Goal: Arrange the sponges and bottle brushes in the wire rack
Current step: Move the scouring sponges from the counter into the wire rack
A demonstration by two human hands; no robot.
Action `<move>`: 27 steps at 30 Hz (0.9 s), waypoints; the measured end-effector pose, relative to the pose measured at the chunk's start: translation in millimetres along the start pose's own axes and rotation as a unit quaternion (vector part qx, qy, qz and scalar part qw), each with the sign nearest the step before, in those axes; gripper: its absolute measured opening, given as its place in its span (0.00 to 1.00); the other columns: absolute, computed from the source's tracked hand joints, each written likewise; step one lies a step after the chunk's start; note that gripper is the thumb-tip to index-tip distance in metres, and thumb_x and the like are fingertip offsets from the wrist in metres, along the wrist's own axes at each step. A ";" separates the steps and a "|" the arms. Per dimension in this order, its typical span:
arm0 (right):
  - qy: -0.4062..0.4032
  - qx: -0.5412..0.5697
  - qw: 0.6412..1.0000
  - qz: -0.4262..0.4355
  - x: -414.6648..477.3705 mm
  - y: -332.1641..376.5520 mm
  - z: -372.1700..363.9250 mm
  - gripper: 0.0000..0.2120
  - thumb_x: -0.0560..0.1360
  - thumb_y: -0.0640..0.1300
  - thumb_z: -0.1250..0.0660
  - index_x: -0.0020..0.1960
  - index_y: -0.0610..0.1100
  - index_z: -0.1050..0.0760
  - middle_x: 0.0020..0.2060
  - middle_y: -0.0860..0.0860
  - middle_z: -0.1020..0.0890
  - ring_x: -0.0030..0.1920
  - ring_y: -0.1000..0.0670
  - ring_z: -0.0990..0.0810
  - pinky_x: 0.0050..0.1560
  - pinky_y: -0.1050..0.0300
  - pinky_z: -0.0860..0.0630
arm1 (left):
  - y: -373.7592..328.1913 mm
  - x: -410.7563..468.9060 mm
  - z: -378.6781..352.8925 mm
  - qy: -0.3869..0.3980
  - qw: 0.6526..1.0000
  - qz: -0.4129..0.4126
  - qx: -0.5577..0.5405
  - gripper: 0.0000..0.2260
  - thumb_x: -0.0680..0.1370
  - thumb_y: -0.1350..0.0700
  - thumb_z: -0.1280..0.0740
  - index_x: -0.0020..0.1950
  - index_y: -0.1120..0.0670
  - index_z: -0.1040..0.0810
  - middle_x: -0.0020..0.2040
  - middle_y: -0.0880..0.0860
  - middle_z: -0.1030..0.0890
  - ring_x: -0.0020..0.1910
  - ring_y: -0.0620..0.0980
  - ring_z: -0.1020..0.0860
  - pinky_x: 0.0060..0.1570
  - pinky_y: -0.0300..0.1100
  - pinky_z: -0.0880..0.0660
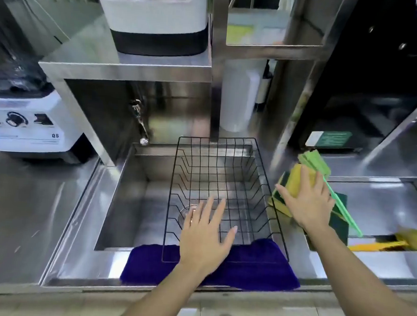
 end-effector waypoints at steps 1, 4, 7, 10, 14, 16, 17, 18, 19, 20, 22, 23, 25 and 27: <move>0.013 0.003 1.000 -0.009 0.7 -0.9 -1.2 0.39 0.73 0.68 0.43 0.77 0.50 0.47 0.76 0.39 0.46 0.71 0.34 0.38 0.68 0.40 0.38 | 0.3 -5.1 -3.8 0.018 1.000 0.007 0.016 0.28 0.76 0.37 0.48 0.71 0.51 0.32 0.68 0.55 0.27 0.64 0.57 0.27 0.62 0.54 0.32; 0.022 0.030 0.999 -0.008 3.8 -1.9 -3.9 0.36 0.73 0.64 0.39 0.75 0.49 0.44 0.76 0.40 0.46 0.66 0.31 0.34 0.64 0.41 0.33 | -2.8 -17.5 -8.3 0.077 0.994 0.018 0.079 0.34 0.72 0.35 0.57 0.63 0.52 0.26 0.56 0.53 0.18 0.52 0.54 0.21 0.52 0.49 0.27; -0.006 0.061 0.998 -0.015 6.1 4.1 -0.7 0.32 0.74 0.57 0.35 0.72 0.46 0.40 0.74 0.40 0.42 0.65 0.31 0.33 0.59 0.41 0.30 | -0.2 -21.6 -16.2 0.117 0.987 -0.001 0.111 0.39 0.67 0.34 0.66 0.51 0.53 0.23 0.47 0.52 0.18 0.46 0.53 0.22 0.46 0.46 0.31; -0.063 0.113 0.991 -0.029 7.4 13.5 13.9 0.30 0.73 0.54 0.35 0.71 0.44 0.38 0.72 0.41 0.38 0.65 0.33 0.31 0.57 0.42 0.29 | -0.3 -21.7 -15.7 0.128 0.985 -0.004 0.114 0.37 0.68 0.34 0.66 0.45 0.54 0.23 0.44 0.52 0.19 0.44 0.54 0.22 0.39 0.45 0.34; -0.110 0.290 0.951 0.001 2.7 45.5 40.0 0.30 0.75 0.51 0.35 0.73 0.43 0.39 0.72 0.44 0.36 0.68 0.44 0.33 0.65 0.49 0.34 | -1.9 -22.0 -14.9 0.124 0.985 -0.002 0.116 0.35 0.71 0.35 0.62 0.46 0.54 0.22 0.45 0.53 0.19 0.45 0.54 0.23 0.38 0.45 0.37; -0.063 0.368 0.927 0.038 1.2 67.9 43.0 0.27 0.76 0.50 0.35 0.72 0.44 0.36 0.67 0.46 0.31 0.62 0.50 0.30 0.62 0.53 0.33 | -1.0 -22.9 -13.6 0.125 0.985 0.006 0.115 0.36 0.71 0.34 0.63 0.45 0.54 0.22 0.44 0.53 0.19 0.45 0.54 0.23 0.39 0.45 0.36; -0.015 0.410 0.911 0.041 0.8 77.2 38.0 0.24 0.76 0.49 0.35 0.69 0.44 0.33 0.63 0.46 0.28 0.57 0.50 0.28 0.58 0.52 0.31 | -0.8 -23.6 -13.1 0.114 0.987 0.000 0.116 0.36 0.70 0.33 0.63 0.45 0.54 0.22 0.44 0.53 0.19 0.45 0.54 0.23 0.39 0.45 0.35; 0.052 0.465 0.884 0.024 -1.0 84.6 28.9 0.20 0.76 0.49 0.36 0.66 0.44 0.30 0.59 0.46 0.26 0.52 0.50 0.26 0.52 0.51 0.28 | -0.6 -24.3 -12.6 0.104 0.988 -0.008 0.116 0.37 0.70 0.32 0.63 0.44 0.55 0.22 0.43 0.53 0.19 0.44 0.54 0.23 0.39 0.45 0.34; 0.132 0.527 0.840 -0.012 -4.4 90.9 16.9 0.16 0.76 0.48 0.37 0.63 0.45 0.27 0.55 0.46 0.25 0.48 0.49 0.25 0.47 0.51 0.28 | -0.5 -25.3 -12.5 0.093 0.989 -0.014 0.118 0.38 0.69 0.31 0.63 0.44 0.55 0.22 0.43 0.53 0.19 0.43 0.54 0.22 0.39 0.46 0.33; 0.215 0.582 0.782 -0.056 -8.7 95.3 2.2 0.13 0.77 0.48 0.38 0.59 0.45 0.26 0.54 0.44 0.24 0.47 0.48 0.24 0.46 0.51 0.27 | -1.1 -26.3 -10.7 0.086 0.989 -0.018 0.119 0.38 0.70 0.30 0.61 0.44 0.55 0.21 0.42 0.53 0.19 0.43 0.55 0.22 0.40 0.46 0.32; 0.344 0.636 0.679 -0.125 -19.0 97.9 -28.2 0.14 0.77 0.49 0.40 0.60 0.45 0.26 0.58 0.41 0.23 0.53 0.43 0.22 0.50 0.48 0.23 | -1.1 -28.1 -9.6 0.082 0.989 -0.026 0.116 0.38 0.70 0.29 0.59 0.45 0.56 0.21 0.42 0.54 0.18 0.44 0.55 0.22 0.42 0.47 0.30; 0.383 0.643 0.646 -0.151 -23.3 96.2 -42.8 0.17 0.77 0.50 0.40 0.63 0.45 0.28 0.60 0.41 0.23 0.56 0.41 0.21 0.51 0.45 0.21 | -0.6 -28.9 -9.6 0.083 0.990 -0.030 0.114 0.37 0.70 0.29 0.58 0.45 0.56 0.20 0.42 0.54 0.18 0.44 0.55 0.22 0.43 0.47 0.30; 0.431 0.624 0.625 -0.186 -32.8 91.6 -67.5 0.16 0.77 0.51 0.42 0.62 0.45 0.27 0.59 0.41 0.21 0.57 0.40 0.21 0.53 0.42 0.22 | 0.3 -30.7 -7.6 0.091 0.989 -0.033 0.110 0.34 0.71 0.30 0.53 0.41 0.56 0.20 0.38 0.54 0.18 0.41 0.54 0.21 0.41 0.47 0.28; 0.469 0.574 0.640 -0.200 -44.8 87.4 -87.4 0.14 0.78 0.51 0.44 0.54 0.45 0.25 0.52 0.43 0.19 0.53 0.42 0.21 0.54 0.43 0.24 | 2.7 -32.2 -7.7 0.098 0.987 -0.029 0.121 0.30 0.72 0.31 0.49 0.37 0.55 0.20 0.34 0.52 0.19 0.35 0.53 0.21 0.36 0.45 0.27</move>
Point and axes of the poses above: each hand's wrist, its own x-axis towards the middle knuckle, its own z-axis out of the back of the hand, y = z × x, the point moved 4 cm from there along x, towards the middle knuckle
